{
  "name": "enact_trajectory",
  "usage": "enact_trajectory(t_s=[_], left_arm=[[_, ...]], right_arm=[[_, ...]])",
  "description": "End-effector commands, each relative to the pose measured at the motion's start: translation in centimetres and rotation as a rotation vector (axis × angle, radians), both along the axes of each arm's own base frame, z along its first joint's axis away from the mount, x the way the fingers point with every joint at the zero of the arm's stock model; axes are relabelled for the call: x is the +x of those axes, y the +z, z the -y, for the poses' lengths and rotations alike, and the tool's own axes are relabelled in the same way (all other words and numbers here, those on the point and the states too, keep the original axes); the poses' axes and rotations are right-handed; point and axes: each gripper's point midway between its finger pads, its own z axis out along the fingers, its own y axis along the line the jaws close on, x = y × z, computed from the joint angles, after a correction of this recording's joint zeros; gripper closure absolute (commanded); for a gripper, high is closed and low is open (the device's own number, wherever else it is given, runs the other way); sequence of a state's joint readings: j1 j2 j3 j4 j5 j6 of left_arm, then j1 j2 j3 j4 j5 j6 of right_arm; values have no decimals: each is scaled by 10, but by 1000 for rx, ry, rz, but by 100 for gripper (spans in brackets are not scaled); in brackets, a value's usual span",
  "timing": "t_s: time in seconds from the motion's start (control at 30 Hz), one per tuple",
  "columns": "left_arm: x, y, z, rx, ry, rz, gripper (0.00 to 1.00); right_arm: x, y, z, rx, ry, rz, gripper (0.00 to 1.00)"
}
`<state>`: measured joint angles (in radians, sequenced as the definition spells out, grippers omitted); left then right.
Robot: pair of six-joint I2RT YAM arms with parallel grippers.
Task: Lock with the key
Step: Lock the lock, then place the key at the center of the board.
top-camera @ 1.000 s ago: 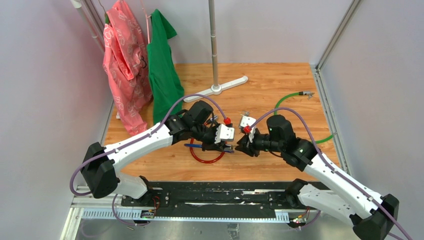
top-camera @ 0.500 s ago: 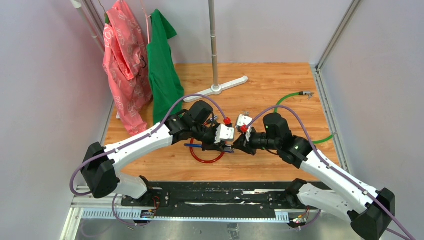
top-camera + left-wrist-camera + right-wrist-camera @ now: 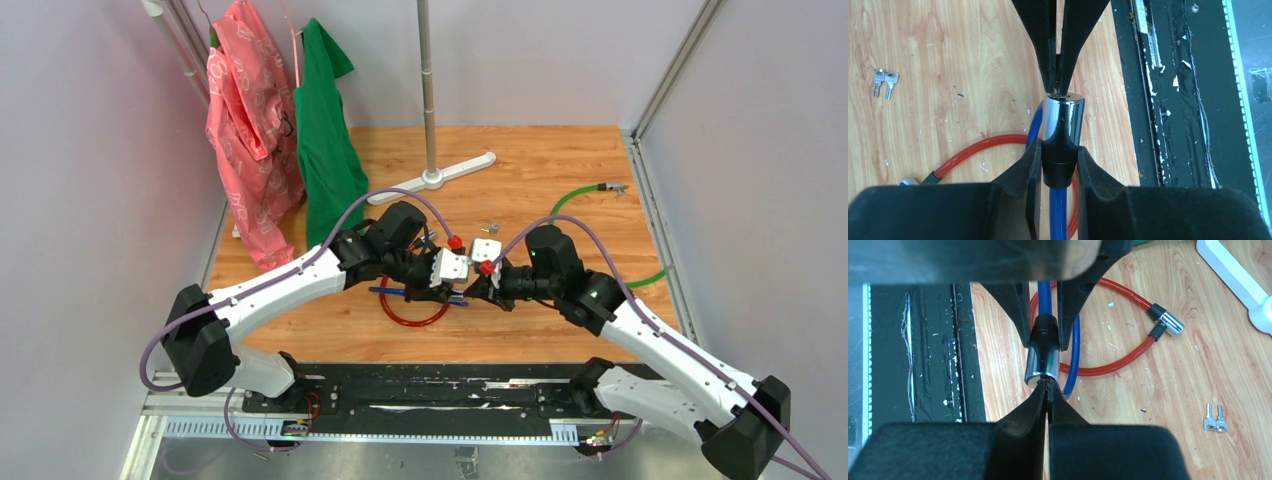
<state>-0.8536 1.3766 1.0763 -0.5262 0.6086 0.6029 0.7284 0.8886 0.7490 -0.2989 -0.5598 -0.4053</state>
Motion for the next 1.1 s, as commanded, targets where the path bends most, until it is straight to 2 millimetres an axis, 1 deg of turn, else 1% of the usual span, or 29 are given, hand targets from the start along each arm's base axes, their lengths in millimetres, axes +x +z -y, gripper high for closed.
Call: enact_trajectory(t_s=[0.0, 0.2, 0.3, 0.47, 0.57, 0.73, 0.87, 1.07], left_arm=[[1, -30, -22, 127, 35, -12, 100], [-2, -40, -30, 162, 25, -9, 100], [-3, -45, -35, 183, 27, -11, 100], [-7, -55, -44, 225, 26, -18, 100], [-8, -60, -49, 249, 35, -26, 100], [-7, -68, -55, 281, 49, -24, 100], [-7, -70, -58, 288, 55, -25, 100], [-8, -73, -61, 297, 57, -27, 100]], right_arm=[[-6, -11, 15, -75, 17, 15, 100], [-6, -14, 29, -135, -27, 5, 100], [-7, -13, 31, -136, -36, -5, 100], [-6, -8, 38, -144, -53, 35, 100], [-8, -10, 42, -158, -57, 38, 100], [-11, -9, 42, -157, -41, 39, 100], [-9, -11, 50, -190, -59, 61, 100], [-11, -8, 53, -183, -57, 69, 100]])
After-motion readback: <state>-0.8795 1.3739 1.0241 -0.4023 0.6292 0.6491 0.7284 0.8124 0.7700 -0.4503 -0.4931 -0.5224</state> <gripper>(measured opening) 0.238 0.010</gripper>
